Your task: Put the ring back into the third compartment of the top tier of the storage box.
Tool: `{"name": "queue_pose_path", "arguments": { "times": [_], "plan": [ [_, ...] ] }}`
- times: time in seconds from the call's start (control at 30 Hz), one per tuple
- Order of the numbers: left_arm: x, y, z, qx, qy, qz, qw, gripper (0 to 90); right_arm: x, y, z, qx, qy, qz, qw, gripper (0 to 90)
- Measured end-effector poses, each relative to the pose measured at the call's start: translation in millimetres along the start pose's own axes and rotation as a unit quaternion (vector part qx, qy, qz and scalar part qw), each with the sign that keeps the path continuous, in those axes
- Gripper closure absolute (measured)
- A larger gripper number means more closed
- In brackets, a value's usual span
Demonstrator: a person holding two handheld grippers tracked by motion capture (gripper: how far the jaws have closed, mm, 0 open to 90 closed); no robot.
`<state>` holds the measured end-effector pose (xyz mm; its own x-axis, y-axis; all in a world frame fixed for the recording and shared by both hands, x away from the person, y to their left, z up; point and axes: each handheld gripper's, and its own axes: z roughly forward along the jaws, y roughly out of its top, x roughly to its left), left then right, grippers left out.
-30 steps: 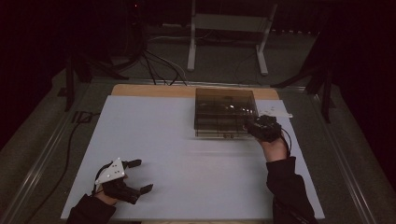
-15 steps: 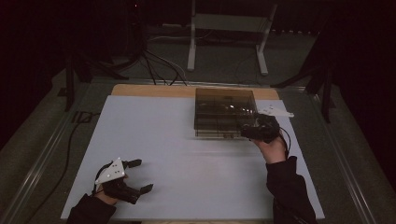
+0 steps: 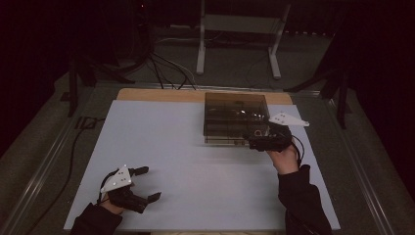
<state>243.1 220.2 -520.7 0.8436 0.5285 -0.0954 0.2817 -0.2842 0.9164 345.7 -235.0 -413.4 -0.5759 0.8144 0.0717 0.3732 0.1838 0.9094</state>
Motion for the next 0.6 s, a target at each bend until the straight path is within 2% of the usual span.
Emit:
{"name": "queue_pose_path", "arguments": {
  "times": [0.3, 0.37, 0.47, 0.5, 0.6],
  "plan": [
    [0.0, 0.1, -0.1, -0.001, 0.0, -0.001, 1.0, 0.6, 2.7, 1.9, -2.3, -0.015, 0.035, 0.001, 0.9993, 1.2],
    [0.0, 0.3, -0.2, -0.002, -0.002, 0.0, 1.0, 0.6, 4.4, 2.7, -3.7, -0.025, 0.046, -0.009, 0.9986, 1.2],
    [0.0, 0.1, -0.5, -0.002, -0.004, 0.002, 1.0, 0.6, 9.6, 3.8, -3.9, -0.028, 0.056, -0.036, 0.9974, 1.2],
    [-0.1, -0.1, -0.8, -0.003, -0.004, 0.002, 1.0, 0.6, 11.4, 3.9, -3.7, -0.03, 0.067, -0.041, 0.9964, 1.2],
    [-0.1, -0.6, -1.9, -0.004, -0.002, 0.002, 1.0, 0.6, 14.9, 4.7, -3.0, -0.034, 0.093, -0.042, 0.9942, 1.2]
  ]
}}
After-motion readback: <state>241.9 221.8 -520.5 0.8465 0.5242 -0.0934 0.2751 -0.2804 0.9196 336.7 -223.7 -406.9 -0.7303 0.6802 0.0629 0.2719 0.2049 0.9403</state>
